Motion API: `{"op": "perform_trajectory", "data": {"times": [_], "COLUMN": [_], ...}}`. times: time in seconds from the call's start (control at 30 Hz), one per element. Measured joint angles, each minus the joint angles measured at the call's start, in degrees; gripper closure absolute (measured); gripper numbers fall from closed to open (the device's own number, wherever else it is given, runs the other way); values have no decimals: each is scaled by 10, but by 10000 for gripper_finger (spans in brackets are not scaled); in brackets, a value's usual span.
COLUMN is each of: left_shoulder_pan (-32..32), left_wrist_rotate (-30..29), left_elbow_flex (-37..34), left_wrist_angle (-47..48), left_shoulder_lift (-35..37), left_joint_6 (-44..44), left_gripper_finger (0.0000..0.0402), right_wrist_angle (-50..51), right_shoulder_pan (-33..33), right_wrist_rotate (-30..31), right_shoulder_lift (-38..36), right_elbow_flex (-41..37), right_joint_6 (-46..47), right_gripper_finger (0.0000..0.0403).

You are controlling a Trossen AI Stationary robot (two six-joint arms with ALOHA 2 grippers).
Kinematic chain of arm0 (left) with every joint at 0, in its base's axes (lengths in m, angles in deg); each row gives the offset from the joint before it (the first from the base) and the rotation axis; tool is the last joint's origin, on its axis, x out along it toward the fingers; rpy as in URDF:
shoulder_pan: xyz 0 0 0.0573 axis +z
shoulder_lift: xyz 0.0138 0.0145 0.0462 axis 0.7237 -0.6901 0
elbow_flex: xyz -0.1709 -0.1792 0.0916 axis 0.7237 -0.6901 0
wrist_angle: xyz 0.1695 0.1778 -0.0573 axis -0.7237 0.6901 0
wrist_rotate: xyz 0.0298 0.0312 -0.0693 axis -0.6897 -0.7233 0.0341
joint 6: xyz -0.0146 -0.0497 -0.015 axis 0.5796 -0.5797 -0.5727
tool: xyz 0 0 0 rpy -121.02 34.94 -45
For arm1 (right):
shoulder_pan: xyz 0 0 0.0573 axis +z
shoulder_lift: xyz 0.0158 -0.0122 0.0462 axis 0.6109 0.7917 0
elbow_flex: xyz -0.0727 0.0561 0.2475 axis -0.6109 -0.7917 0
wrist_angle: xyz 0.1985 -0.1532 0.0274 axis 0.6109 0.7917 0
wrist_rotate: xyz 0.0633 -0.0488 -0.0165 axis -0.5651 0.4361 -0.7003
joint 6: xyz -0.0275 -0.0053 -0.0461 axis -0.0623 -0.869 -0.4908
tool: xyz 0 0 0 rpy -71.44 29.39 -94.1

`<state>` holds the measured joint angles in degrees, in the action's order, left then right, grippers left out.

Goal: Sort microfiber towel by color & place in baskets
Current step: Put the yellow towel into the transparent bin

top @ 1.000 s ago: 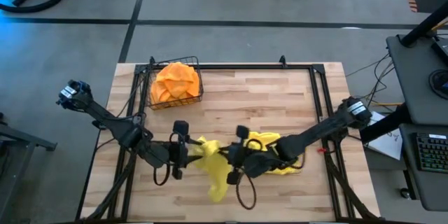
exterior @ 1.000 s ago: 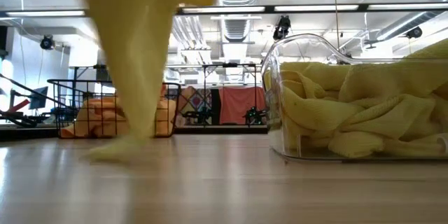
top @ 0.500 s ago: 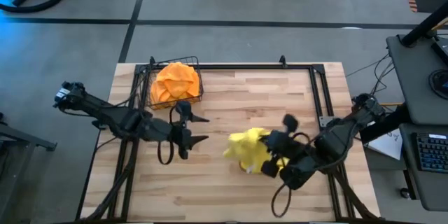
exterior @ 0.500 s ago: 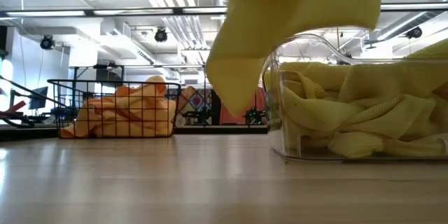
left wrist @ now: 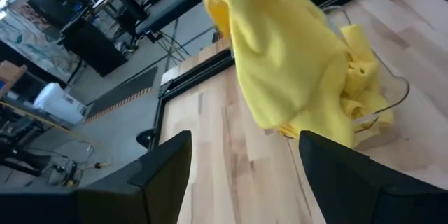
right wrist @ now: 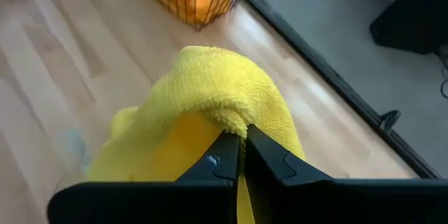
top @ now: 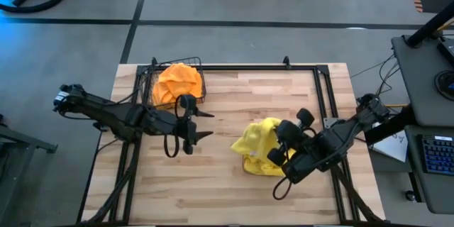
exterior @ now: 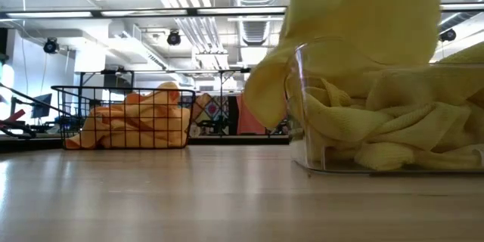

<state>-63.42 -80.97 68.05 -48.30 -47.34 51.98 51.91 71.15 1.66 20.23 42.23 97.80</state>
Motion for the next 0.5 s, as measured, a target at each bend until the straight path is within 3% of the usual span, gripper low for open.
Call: {"op": "perform_trajectory", "data": {"times": [0.33,0.5], "left_shoulder_pan": [-4,-20], "left_wrist_rotate": [1,2], "left_elbow_flex": [0,0], "left_wrist_angle": [55,99], "left_shoulder_lift": [29,44], "left_joint_6": [-111,-179], "left_gripper_finger": [154,154], "right_wrist_angle": [1,1], "right_shoulder_pan": [-61,-100], "right_wrist_rotate": [-9,-74], "right_shoulder_lift": [0,0], "right_elbow_flex": [24,66], "right_joint_6": [-79,-151], "right_gripper_finger": [394,394]}}
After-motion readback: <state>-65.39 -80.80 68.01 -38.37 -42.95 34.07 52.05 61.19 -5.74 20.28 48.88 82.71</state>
